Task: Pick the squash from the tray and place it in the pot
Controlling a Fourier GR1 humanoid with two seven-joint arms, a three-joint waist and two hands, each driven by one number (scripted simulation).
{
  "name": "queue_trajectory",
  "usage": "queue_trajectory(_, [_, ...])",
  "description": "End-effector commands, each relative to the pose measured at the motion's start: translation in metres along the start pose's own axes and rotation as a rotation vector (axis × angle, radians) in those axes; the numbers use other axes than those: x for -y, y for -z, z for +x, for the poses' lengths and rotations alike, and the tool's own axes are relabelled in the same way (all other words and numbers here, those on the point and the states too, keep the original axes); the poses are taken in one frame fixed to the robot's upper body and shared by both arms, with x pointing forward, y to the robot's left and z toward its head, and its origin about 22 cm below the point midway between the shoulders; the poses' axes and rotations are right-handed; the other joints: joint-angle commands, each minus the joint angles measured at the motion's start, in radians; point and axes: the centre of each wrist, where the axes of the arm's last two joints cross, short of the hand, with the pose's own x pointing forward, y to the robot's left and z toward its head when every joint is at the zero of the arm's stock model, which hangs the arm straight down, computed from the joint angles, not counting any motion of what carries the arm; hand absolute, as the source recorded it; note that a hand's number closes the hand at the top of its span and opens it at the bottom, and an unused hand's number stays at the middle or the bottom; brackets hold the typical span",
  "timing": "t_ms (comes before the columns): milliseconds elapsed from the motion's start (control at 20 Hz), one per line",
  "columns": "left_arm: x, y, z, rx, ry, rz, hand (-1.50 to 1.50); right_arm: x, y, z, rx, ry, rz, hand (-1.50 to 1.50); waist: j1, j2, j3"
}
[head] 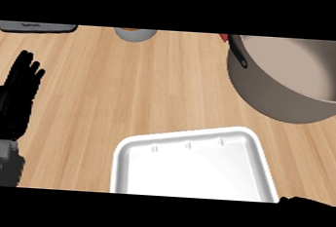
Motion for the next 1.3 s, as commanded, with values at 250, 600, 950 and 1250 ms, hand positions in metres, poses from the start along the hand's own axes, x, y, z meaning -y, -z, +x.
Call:
queue_trajectory(250, [-0.003, 0.003, 0.007, 0.011, -0.008, 0.022, 0.00, 0.068, -0.098, -0.023, 0.048, 0.044, -0.502, 1.50, -0.021, 0.004, -0.003])
queue_trajectory(600, [0.013, 0.011, 0.010, 0.023, -0.006, -0.056, 0.00, 0.107, -0.183, -0.043, -0.069, 0.133, -0.712, 1.50, 0.059, 0.014, -0.004])
queue_trajectory(950, [0.030, 0.009, 0.021, 0.034, -0.010, -0.089, 0.00, 0.119, -0.209, -0.072, -0.162, 0.204, -0.754, 1.50, 0.105, 0.021, -0.003])
queue_trajectory(1250, [0.030, 0.003, 0.015, 0.038, -0.005, -0.108, 0.00, 0.138, -0.182, -0.107, -0.217, 0.226, -0.738, 1.50, 0.122, 0.023, -0.003])
